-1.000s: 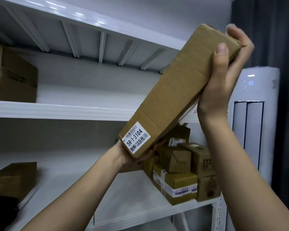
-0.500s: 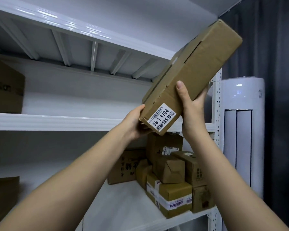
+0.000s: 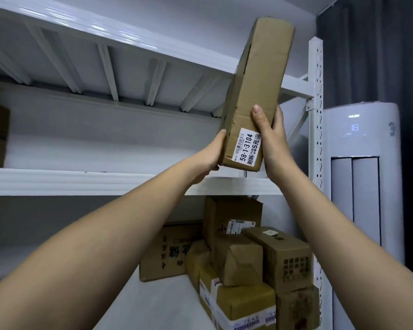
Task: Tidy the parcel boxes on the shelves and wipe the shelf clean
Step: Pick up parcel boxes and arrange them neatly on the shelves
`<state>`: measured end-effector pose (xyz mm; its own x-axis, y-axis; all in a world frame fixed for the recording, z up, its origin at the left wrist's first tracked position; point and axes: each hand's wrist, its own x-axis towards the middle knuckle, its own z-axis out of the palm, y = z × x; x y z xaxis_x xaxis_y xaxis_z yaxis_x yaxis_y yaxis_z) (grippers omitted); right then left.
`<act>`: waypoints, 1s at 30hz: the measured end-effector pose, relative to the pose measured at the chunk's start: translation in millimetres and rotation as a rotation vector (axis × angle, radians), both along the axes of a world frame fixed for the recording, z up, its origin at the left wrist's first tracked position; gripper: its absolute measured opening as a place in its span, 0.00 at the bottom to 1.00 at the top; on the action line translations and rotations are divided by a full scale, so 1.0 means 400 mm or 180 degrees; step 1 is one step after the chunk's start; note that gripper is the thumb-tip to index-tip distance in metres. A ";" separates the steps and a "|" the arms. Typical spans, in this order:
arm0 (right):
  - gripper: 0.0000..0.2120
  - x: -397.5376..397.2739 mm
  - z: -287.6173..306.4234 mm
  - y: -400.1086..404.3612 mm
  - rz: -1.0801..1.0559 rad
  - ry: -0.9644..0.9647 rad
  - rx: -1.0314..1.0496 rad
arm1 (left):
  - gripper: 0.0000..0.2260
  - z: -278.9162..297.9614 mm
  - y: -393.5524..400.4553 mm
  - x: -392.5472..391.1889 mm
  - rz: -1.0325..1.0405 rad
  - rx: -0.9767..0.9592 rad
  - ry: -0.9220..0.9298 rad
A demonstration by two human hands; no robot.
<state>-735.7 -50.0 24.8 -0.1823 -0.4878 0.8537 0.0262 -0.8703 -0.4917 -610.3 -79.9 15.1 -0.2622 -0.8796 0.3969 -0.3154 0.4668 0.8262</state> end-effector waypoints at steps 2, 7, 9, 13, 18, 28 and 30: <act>0.27 -0.063 0.010 -0.067 -0.0057 0.0090 -0.0042 | 0.34 0.012 -0.062 -0.062 -0.0102 0.0075 0.0097; 0.21 -0.195 0.020 -0.219 0.0067 0.0074 0.0178 | 0.28 0.029 -0.181 -0.203 -0.0464 0.0290 0.0571; 0.20 -0.266 0.030 -0.286 0.0145 0.0039 0.0275 | 0.28 0.030 -0.234 -0.267 -0.0630 0.0424 0.0679; 0.20 -0.373 0.038 -0.400 0.0126 0.0122 0.0444 | 0.29 0.043 -0.320 -0.371 -0.0785 0.0600 0.0939; 0.18 -0.445 0.034 -0.508 0.0060 0.0168 0.0547 | 0.31 0.046 -0.416 -0.452 -0.0554 0.0542 0.0964; 0.15 -0.540 -0.015 -0.671 -0.0006 0.0500 0.0928 | 0.32 0.060 -0.552 -0.538 -0.0004 0.0380 0.0289; 0.15 -0.551 -0.015 -0.691 -0.0076 0.0474 0.1000 | 0.33 0.057 -0.577 -0.554 0.0117 0.0327 0.0233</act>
<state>-956.0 -326.2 18.7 -0.0813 -0.7281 0.6806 -0.0845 -0.6754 -0.7326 -831.8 -310.9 37.7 -0.2026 -0.9251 0.3212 -0.2680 0.3679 0.8904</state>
